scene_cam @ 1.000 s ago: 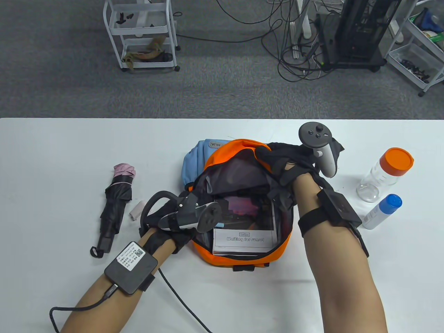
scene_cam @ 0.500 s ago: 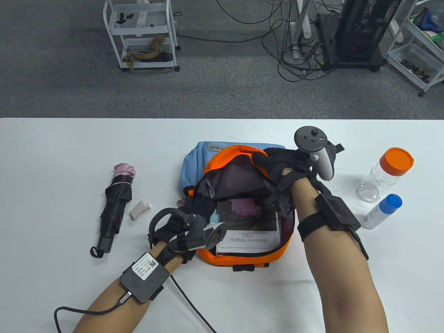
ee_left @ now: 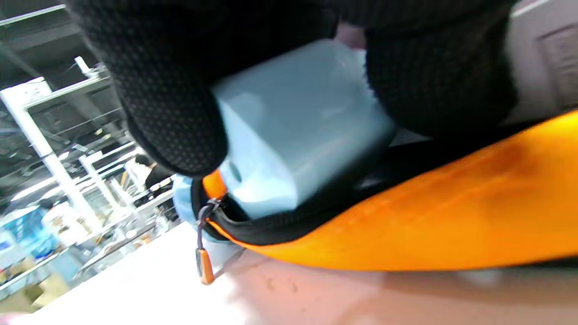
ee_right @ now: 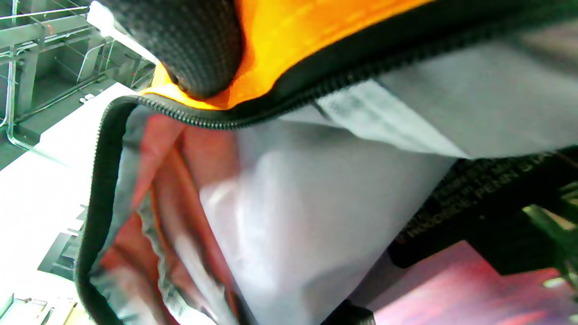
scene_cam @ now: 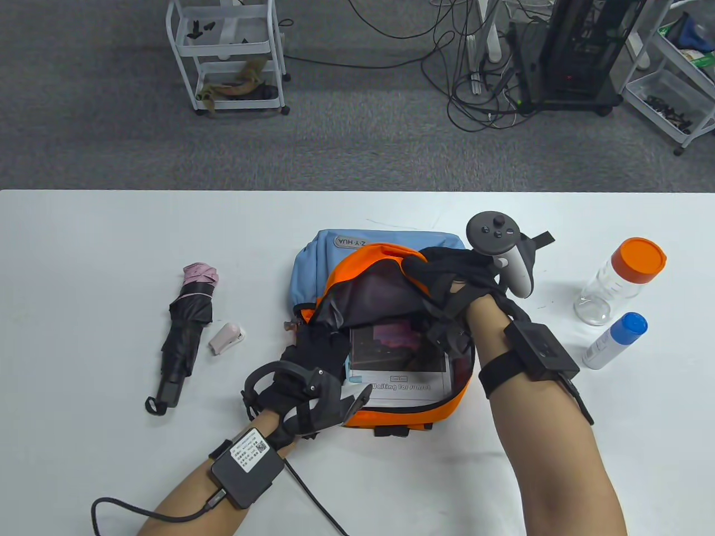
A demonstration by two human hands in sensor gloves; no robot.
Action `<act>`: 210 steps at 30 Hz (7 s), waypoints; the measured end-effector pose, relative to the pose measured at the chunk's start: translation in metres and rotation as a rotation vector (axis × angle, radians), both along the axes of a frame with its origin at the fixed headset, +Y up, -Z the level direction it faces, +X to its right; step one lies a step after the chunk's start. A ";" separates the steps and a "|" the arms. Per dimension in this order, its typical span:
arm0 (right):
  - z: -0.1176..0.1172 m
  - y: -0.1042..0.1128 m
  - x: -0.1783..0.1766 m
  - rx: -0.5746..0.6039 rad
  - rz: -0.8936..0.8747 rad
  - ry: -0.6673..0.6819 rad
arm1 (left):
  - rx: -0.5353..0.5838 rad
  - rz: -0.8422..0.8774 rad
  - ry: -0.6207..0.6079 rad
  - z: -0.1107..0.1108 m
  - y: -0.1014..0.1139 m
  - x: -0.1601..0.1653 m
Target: Pack school bag
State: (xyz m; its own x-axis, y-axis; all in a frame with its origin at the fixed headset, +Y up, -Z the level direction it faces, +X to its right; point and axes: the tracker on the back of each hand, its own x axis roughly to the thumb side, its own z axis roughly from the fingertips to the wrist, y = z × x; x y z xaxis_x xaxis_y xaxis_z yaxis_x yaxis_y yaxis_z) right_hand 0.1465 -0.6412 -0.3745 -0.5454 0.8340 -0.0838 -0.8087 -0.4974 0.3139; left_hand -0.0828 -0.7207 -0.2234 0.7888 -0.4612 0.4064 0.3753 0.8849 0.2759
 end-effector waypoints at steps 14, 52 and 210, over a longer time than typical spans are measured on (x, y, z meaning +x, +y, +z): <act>0.002 -0.003 -0.002 -0.011 -0.003 0.016 | -0.188 0.353 0.256 -0.027 0.017 -0.054; 0.038 -0.060 0.103 -0.101 0.447 -0.076 | -0.249 0.205 0.043 -0.051 0.118 0.022; 0.165 -0.066 -0.011 0.404 0.672 0.264 | 0.000 0.388 0.121 0.022 0.147 -0.081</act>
